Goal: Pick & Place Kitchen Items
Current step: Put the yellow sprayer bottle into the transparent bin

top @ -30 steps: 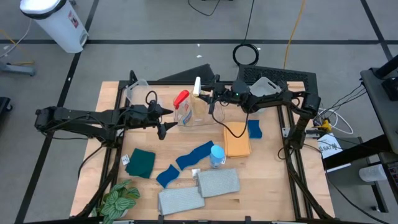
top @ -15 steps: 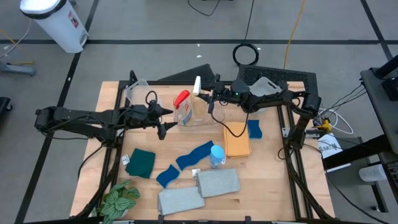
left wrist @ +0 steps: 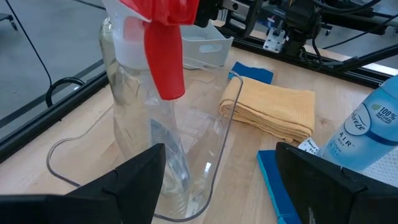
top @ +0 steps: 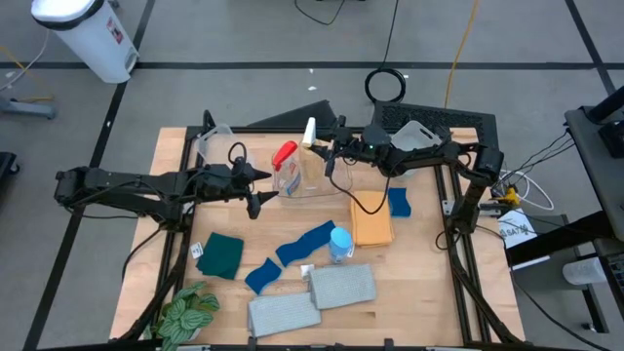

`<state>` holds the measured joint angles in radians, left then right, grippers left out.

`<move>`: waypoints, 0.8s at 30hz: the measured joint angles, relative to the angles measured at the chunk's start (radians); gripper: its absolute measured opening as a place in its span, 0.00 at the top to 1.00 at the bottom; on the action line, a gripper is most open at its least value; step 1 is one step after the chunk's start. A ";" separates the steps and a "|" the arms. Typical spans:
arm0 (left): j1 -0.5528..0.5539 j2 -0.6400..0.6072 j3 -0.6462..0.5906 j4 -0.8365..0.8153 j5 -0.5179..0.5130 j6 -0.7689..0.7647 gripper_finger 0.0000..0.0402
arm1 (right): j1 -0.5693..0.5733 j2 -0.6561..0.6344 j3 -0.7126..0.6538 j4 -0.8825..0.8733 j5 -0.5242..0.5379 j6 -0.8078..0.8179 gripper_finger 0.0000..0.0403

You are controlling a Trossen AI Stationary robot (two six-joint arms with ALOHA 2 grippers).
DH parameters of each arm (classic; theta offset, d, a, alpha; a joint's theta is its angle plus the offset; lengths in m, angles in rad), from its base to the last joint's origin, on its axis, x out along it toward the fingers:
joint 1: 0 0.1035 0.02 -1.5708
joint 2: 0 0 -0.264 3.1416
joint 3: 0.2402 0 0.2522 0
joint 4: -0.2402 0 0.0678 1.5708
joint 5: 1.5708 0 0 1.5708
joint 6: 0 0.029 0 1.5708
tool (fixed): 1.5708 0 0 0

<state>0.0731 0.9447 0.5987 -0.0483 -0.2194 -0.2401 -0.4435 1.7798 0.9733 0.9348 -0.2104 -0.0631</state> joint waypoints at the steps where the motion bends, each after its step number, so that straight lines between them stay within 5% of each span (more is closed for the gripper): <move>1: 0.000 0.000 0.000 0.000 0.000 0.000 0.23 | 0.000 0.000 0.000 0.000 0.000 0.000 0.70; 24: 0.000 0.000 0.000 0.000 0.000 0.000 0.23 | 0.000 0.002 -0.002 -0.003 0.000 -0.002 0.67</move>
<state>0.0731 0.9447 0.5987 -0.0483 -0.2192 -0.2401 -0.4435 1.7817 0.9714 0.9317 -0.2100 -0.0653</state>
